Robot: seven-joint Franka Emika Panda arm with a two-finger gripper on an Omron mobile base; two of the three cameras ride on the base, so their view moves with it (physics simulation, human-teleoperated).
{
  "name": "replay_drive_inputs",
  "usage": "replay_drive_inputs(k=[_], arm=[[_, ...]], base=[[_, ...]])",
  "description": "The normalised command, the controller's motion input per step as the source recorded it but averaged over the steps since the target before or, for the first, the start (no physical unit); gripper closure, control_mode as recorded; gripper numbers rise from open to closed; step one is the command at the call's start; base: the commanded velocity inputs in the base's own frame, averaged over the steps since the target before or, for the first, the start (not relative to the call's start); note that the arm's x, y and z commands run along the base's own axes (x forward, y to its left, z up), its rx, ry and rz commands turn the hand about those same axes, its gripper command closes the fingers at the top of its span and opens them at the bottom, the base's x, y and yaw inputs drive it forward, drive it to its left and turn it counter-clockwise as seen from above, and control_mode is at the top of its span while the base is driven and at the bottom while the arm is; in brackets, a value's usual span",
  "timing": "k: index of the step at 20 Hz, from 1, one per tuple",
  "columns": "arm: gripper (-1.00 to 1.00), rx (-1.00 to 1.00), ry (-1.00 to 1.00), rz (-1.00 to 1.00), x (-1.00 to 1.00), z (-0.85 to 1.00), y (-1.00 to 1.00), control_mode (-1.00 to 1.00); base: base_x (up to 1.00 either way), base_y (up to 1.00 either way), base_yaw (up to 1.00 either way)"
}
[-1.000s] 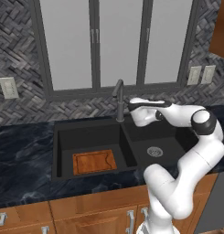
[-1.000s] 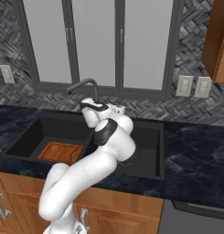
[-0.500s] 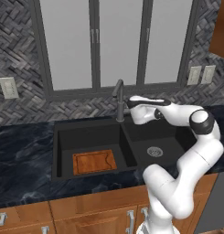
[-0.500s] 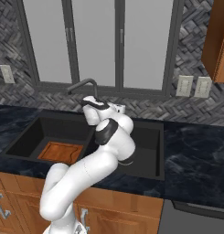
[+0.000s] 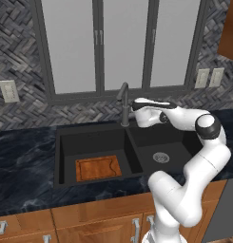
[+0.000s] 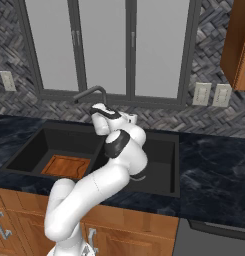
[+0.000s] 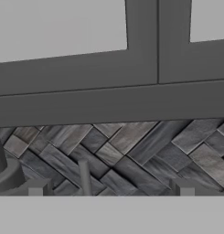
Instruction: Turn on the sink faucet with hot water and rinse the cutting board for ten seconds, then turn off the faucet. Push the cutting board to reach the water if necessary.
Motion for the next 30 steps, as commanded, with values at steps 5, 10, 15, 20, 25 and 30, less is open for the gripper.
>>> replay_drive_inputs(k=[5,10,15,20,25,30], arm=[[-1.00,0.00,0.00,0.00,0.07,-0.02,0.00,-1.00],[-1.00,0.00,0.00,0.00,0.09,-0.01,0.00,-1.00],[-1.00,0.00,0.00,0.00,0.11,0.00,0.00,-1.00],[-1.00,0.00,0.00,0.00,0.08,-0.02,0.00,-1.00],[-1.00,0.00,0.00,0.00,0.03,-0.02,0.00,-1.00],[-1.00,0.00,0.00,0.00,0.02,0.00,0.00,-1.00]], base=[[0.00,0.00,0.00],[0.00,0.00,0.00],[0.00,0.00,0.00],[0.00,0.00,0.00],[0.00,0.00,0.00],[0.00,0.00,0.00]])
